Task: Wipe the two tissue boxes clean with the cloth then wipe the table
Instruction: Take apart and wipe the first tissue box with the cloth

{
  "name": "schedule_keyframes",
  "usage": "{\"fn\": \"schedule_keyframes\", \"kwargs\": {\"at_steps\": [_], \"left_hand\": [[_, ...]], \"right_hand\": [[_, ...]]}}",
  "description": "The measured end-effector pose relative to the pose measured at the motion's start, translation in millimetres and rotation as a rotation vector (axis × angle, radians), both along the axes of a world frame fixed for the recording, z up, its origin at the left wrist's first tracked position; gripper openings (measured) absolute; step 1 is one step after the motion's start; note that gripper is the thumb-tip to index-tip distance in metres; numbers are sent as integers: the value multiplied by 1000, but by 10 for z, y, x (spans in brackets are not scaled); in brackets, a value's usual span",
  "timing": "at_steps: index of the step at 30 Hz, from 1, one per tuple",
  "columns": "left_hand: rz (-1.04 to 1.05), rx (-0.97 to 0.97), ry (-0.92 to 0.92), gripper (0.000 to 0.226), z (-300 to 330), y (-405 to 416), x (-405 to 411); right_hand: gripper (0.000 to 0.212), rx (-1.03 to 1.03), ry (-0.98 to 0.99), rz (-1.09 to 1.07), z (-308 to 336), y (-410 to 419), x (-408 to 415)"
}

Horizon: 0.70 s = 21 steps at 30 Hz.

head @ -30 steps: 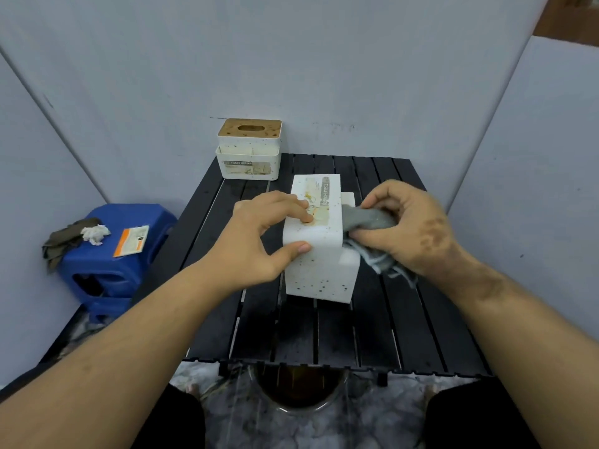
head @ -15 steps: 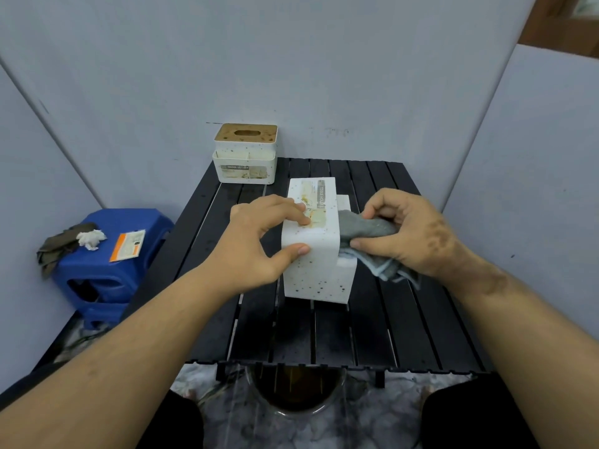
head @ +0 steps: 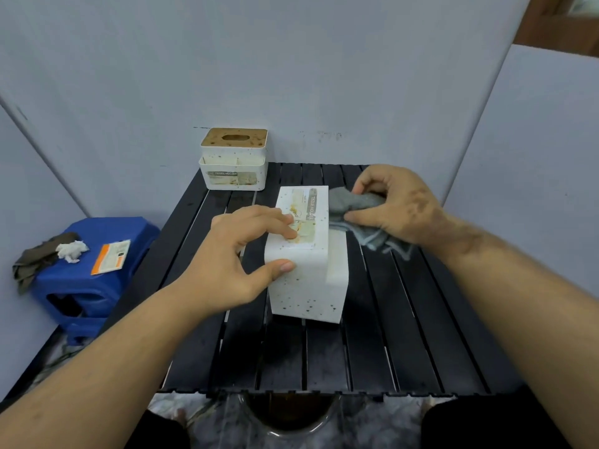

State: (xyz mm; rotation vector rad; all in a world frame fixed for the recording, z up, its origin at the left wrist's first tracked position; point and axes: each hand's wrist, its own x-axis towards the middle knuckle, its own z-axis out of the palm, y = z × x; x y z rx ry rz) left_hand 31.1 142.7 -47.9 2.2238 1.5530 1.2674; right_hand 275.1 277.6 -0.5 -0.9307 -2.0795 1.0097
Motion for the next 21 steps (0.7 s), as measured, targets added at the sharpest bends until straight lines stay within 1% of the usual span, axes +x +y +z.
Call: {"fn": "schedule_keyframes", "kwargs": {"at_steps": [2,4,6,8,10,12,16,18,21], "left_hand": [[-6,14,-1,35,-11,3,-3],[-16,8,-5,35,-13,4,0],[-21,8,-7,35,-23,5,3],[-21,10,-7,35,-29,4,0],[-20,17,1,35,-23,1,0],[-27,21,3,35,-15,-3,8],[-41,14,-15,34,0,0,32],[-43,16,-16,34,2,-6,22],[-51,9,-16,34,4,-24,34]], "right_hand": [[30,27,-18,37,-110,36,-100],[30,12,-23,48,-144,159,-79],[29,-14,22,8,-139,236,-65],[27,47,33,-22,-148,187,-131],[27,60,3,14,-154,131,-173],[29,41,-25,45,-131,188,-109],[27,34,63,-43,-163,117,-157],[25,14,69,-21,-189,39,-221],[29,-39,57,-4,-128,179,-85]]}}
